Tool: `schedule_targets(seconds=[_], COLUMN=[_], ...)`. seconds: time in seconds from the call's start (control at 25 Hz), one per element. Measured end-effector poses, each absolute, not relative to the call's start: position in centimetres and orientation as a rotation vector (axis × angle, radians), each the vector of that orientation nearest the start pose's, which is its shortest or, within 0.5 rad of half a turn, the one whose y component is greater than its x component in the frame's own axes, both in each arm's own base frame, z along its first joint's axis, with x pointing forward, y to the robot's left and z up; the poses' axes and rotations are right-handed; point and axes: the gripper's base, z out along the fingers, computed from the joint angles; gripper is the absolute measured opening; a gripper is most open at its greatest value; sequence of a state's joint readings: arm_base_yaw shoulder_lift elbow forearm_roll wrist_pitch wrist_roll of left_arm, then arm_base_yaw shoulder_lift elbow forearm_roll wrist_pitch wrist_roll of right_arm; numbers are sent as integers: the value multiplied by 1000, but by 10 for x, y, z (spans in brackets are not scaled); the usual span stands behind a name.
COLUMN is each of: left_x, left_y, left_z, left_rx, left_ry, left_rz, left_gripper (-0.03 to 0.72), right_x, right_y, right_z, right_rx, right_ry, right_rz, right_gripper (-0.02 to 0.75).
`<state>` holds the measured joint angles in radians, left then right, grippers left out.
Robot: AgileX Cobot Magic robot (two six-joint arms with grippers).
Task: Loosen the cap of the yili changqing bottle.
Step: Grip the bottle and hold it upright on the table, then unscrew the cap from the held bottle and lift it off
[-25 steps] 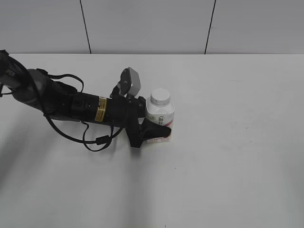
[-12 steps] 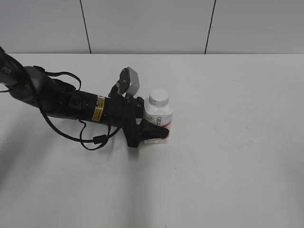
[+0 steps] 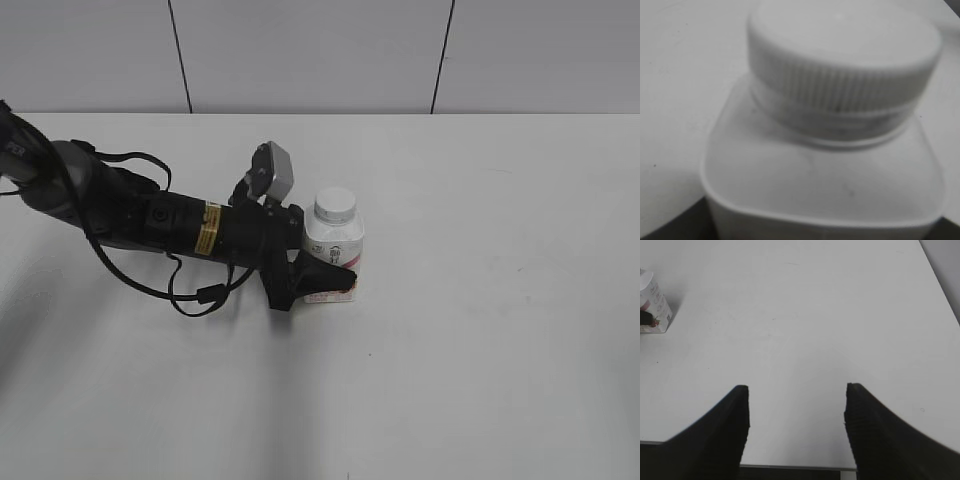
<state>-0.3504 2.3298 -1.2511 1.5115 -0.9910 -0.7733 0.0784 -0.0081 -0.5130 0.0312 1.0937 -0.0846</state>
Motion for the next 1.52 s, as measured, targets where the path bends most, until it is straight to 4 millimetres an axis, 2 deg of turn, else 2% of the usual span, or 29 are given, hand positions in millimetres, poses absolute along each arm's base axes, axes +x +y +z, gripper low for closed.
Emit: schedule_targets(seconds=[0.6,0.68,0.88,1.16,1.24,1.52], left_x=[358,358,358,358,358,358], left_y=[-212,-212,-212,-212,-212,-212], left_z=[64,64,64,64,64,64], left_rx=[1413,1426,1458,1463,1463,1463], left_ry=[1658,1642,1600,1593,1592,1589], left_rz=[-1014,-1003,-981,-980,-979,-982], left_gripper=[429,429,429,428,428,428], right_x=[-9,-1,38,119,145,206], right_y=[1,3,13,32,35,52], right_z=[280,284,303,330,331,336], right_rx=[-154,-141,-97,-18,2,60], right_ry=[2050,2096,2291,2528,2593,2728], right_rz=[35,59,196,405,430,539], right_gripper=[481,481,481,481,481,481])
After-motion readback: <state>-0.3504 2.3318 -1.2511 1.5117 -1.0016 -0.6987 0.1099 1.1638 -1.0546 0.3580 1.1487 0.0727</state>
